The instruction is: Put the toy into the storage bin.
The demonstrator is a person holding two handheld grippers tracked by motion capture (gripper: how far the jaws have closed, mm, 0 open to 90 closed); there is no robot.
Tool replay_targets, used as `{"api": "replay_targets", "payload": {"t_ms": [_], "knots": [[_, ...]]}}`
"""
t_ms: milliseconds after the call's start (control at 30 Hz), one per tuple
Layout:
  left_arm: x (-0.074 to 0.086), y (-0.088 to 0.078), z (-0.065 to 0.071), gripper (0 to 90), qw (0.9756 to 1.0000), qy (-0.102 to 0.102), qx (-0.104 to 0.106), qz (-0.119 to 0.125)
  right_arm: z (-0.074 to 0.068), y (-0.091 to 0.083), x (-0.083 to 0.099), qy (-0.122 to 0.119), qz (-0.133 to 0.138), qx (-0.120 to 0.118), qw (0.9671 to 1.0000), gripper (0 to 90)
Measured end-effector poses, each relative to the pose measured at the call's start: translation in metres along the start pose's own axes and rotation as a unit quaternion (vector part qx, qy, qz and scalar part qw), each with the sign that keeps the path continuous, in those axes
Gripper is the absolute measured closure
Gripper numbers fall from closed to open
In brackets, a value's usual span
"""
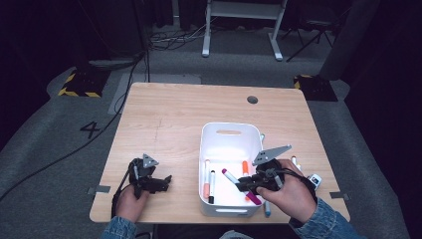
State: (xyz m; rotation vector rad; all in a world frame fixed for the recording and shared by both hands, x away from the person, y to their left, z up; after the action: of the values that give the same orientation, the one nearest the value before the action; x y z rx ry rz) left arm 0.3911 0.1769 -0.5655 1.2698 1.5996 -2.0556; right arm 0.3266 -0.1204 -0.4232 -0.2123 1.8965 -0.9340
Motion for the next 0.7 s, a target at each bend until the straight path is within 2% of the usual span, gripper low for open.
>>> {"api": "replay_targets", "payload": {"t_ms": [100, 133, 167, 267, 400, 467, 533, 567, 600, 633, 700], "knots": [[0.000, 0.000, 0.000, 0.0, 1.0000, 0.000, -0.001, 0.001, 0.000, 0.003, 0.003, 0.003, -0.012, 0.004, 0.9999, 77.0], [0.000, 0.000, 0.000, 0.0, 1.0000, 0.000, -0.001, 0.001, 0.001, 0.005, 0.002, -0.008, -0.005, -0.001, 1.0000, 77.0], [0.000, 0.000, 0.000, 0.0, 1.0000, 0.000, -0.001, 0.001, 0.001, 0.005, 0.004, -0.005, -0.017, 0.003, 0.9998, 77.0], [0.000, 0.000, 0.000, 0.0, 1.0000, 0.000, -0.001, 0.001, 0.001, 0.007, 0.005, -0.005, -0.023, 0.004, 0.9997, 77.0], [0.000, 0.000, 0.000, 0.0, 1.0000, 0.000, 0.000, 0.001, 0.001, 0.010, 0.005, -0.021, -0.032, 0.012, 0.9992, 76.9], [0.000, 0.000, 0.000, 0.0, 1.0000, 0.000, -0.001, 0.001, 0.000, 0.011, 0.005, -0.019, -0.037, 0.012, 0.9991, 76.9], [0.000, 0.000, 0.000, 0.0, 1.0000, 0.000, -0.001, 0.001, 0.001, 0.013, 0.007, -0.035, -0.048, 0.013, 0.9981, 76.7], [0.000, 0.000, 0.000, 0.0, 1.0000, 0.000, -0.001, 0.001, 0.000, 0.014, 0.006, -0.035, -0.046, 0.004, 0.9983, 68.5], [0.000, 0.000, 0.000, 0.0, 1.0000, 0.000, -0.001, 0.001, 0.000, 0.014, 0.006, -0.035, -0.046, 0.004, 0.9983, 68.5], [0.000, 0.000, 0.000, 0.0, 1.0000, 0.000, -0.001, 0.001, -0.001, 0.014, 0.004, -0.023, -0.034, 0.003, 0.9992, 59.6], [0.000, 0.000, 0.000, 0.0, 1.0000, 0.000, 0.000, 0.001, 0.001, 0.008, -0.001, -0.015, -0.017, 0.015, 0.9996, 57.2]]}}
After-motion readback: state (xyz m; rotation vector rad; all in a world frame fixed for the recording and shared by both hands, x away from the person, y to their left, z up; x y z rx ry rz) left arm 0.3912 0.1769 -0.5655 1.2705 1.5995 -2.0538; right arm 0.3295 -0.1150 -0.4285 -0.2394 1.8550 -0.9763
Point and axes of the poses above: each handheld gripper's, and its own axes: y roughly forward along the jaws, x roughly out of its underside, z roughly to its right, the point moved 8 cm from there along y, roughly forward along the jaws, and after that the axes turned 7 degrees about z, right-handed, at the moved point
